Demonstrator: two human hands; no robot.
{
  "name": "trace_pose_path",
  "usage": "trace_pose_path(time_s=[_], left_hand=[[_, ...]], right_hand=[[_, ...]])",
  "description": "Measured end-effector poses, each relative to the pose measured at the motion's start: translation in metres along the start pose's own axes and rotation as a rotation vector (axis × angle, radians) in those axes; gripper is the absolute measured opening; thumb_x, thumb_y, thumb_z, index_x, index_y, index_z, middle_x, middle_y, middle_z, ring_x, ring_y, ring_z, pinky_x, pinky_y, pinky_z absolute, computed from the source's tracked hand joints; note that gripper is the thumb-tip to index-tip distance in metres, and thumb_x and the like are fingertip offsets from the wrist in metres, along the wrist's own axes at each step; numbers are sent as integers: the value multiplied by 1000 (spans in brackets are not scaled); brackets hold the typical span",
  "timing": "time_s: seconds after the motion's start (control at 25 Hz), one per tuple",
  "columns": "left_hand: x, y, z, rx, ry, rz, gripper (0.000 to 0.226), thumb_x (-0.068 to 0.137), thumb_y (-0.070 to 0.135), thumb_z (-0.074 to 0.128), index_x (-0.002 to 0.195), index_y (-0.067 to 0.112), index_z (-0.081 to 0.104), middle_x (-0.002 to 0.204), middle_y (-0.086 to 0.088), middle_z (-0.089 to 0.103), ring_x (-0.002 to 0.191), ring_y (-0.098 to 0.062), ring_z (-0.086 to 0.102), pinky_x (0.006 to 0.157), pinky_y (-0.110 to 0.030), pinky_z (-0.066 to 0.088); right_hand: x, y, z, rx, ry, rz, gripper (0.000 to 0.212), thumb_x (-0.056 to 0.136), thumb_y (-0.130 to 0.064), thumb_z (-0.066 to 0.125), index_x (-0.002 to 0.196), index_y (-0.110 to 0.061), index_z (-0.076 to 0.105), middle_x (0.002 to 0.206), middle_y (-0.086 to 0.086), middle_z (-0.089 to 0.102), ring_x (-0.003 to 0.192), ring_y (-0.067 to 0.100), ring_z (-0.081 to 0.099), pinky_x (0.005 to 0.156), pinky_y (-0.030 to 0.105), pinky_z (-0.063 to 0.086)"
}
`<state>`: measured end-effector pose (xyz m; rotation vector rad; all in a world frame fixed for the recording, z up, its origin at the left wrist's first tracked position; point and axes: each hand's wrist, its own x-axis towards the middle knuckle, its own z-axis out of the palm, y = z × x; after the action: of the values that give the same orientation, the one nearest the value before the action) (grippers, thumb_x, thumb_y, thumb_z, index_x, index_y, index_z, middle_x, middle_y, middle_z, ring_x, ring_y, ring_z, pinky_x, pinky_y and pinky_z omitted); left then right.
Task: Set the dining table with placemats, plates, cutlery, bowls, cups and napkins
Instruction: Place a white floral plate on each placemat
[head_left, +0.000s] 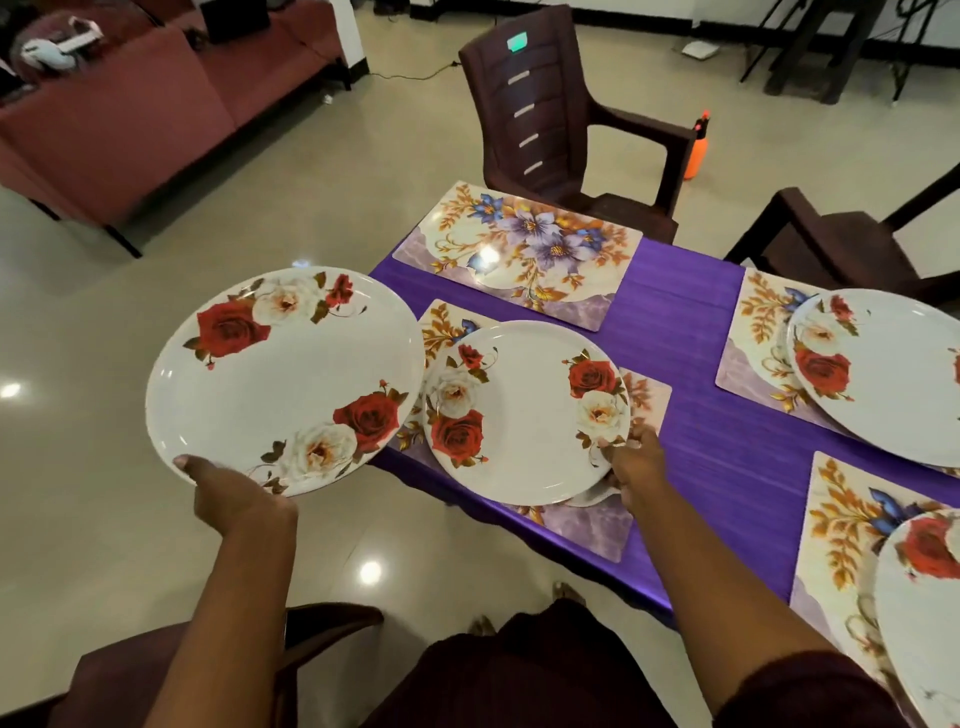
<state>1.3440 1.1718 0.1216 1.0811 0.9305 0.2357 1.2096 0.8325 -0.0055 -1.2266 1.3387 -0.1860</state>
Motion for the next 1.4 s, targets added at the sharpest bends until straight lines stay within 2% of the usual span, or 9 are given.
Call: trace_pose_path(time_s=[0.08, 0.16, 0.24, 0.68, 0.84, 0.96, 1.08, 1.24, 1.4], left_hand=[[2, -2, 3, 26, -32, -16, 48, 94, 58, 44, 127, 24, 51, 105, 11, 60, 98, -11, 63, 84, -32, 57], [5, -6, 6, 49, -49, -29, 48, 92, 60, 45, 125, 26, 51, 107, 11, 60, 101, -11, 63, 90, -33, 55], [8, -10, 8, 57, -60, -34, 45, 92, 60, 46, 122, 26, 51, 108, 10, 60, 101, -12, 63, 91, -36, 55], [10, -18, 17, 103, -113, -44, 53, 95, 57, 42, 137, 23, 44, 114, 7, 57, 105, -12, 60, 88, -32, 55], [10, -20, 21, 111, -142, -59, 54, 95, 57, 44, 137, 23, 44, 118, 6, 57, 104, -12, 60, 74, -27, 55], [10, -23, 25, 108, -169, -68, 52, 94, 58, 45, 131, 21, 48, 115, 6, 59, 105, -15, 62, 82, -32, 56], [5, -29, 31, 122, -215, -56, 49, 97, 54, 44, 129, 18, 50, 111, 4, 60, 105, -18, 63, 85, -35, 55], [-8, -40, 43, 174, -272, -22, 48, 98, 52, 43, 129, 17, 50, 109, 2, 59, 103, -21, 62, 89, -40, 55], [-11, -53, 66, 238, -315, 28, 42, 99, 48, 41, 134, 25, 44, 122, 1, 57, 109, -22, 60, 92, -43, 53]], right_hand=[[-2, 0, 2, -32, -21, -9, 46, 84, -5, 70, 123, -16, 49, 110, 6, 64, 99, 28, 61, 62, 36, 53], [-3, 0, 4, -90, -12, -24, 47, 84, -6, 68, 126, -17, 48, 114, 7, 63, 103, 29, 61, 80, 47, 56], [-6, -1, 5, -176, 20, -52, 46, 86, -7, 65, 127, -17, 47, 116, 9, 62, 105, 32, 60, 87, 49, 55], [-6, 9, 5, -382, 17, -145, 47, 87, -15, 65, 129, -13, 44, 122, 10, 60, 112, 33, 57, 85, 41, 53], [-15, 5, 5, -590, 22, -164, 66, 82, -23, 72, 134, -6, 35, 128, 17, 56, 116, 37, 55, 88, 43, 52], [-26, -19, 5, -895, 86, -255, 92, 80, -37, 76, 147, -13, 18, 139, 17, 45, 123, 37, 51, 88, 44, 50], [-44, -57, 26, -636, -3, -464, 58, 89, -49, 62, 132, -15, 45, 128, 10, 57, 112, 29, 58, 79, 36, 47], [-72, -98, 52, -214, -356, -310, 54, 93, -62, 42, 119, -17, 56, 100, 1, 67, 87, 19, 66, 71, 29, 54], [-76, -106, 57, -199, -305, -442, 32, 100, -37, 49, 124, -18, 54, 99, -1, 67, 76, 13, 65, 61, 23, 49]])
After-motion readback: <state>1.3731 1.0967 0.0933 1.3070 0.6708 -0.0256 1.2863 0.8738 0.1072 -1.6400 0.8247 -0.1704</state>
